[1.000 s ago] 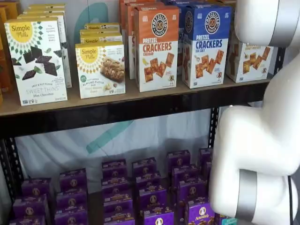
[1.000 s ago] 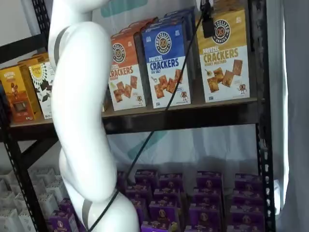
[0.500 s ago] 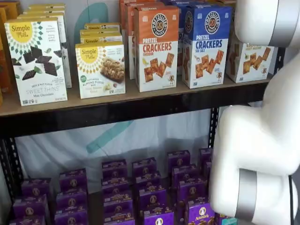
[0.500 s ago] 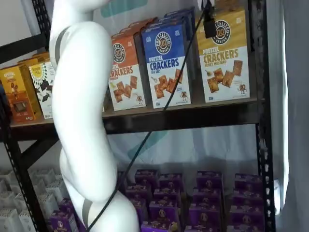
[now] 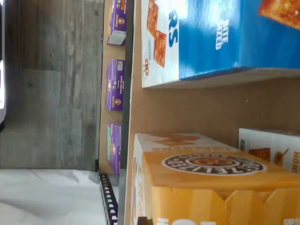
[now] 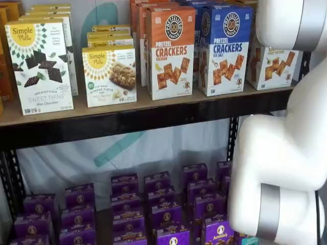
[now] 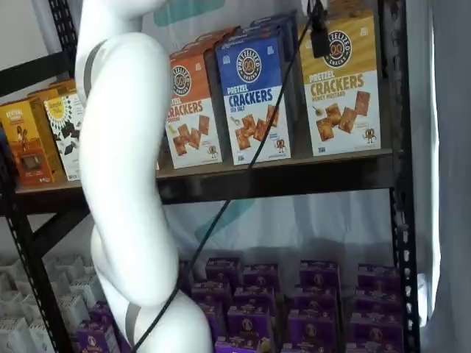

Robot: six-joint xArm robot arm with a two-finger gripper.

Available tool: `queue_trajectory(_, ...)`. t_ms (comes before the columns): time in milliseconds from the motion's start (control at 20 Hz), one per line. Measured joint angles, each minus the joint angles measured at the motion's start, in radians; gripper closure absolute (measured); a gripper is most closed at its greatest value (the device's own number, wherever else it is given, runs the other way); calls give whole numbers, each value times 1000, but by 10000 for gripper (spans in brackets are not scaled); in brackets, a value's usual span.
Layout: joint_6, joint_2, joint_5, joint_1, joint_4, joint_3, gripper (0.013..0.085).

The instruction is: Retrieve the yellow and white box located on the top shelf, the sixth one from the left

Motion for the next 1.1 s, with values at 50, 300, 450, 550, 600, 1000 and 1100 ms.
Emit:
queue_trajectory(50, -1, 0, -1, -1, 0, 1, 330)
queue_trajectory(300, -6, -6, -8, -5, -1, 8, 370)
queue_trajectory(450, -8, 7, 31, -11, -1, -24, 370)
queue_trajectory(550, -12, 5, 45, -16, -3, -31, 370)
queue_trajectory(600, -14, 2, 50, -18, -4, -31, 370)
queue_trajectory(1000, -35, -78, 90, -45, 4, 23, 370)
queue_trajectory(1100, -42, -115, 93, -51, 0, 58, 370)
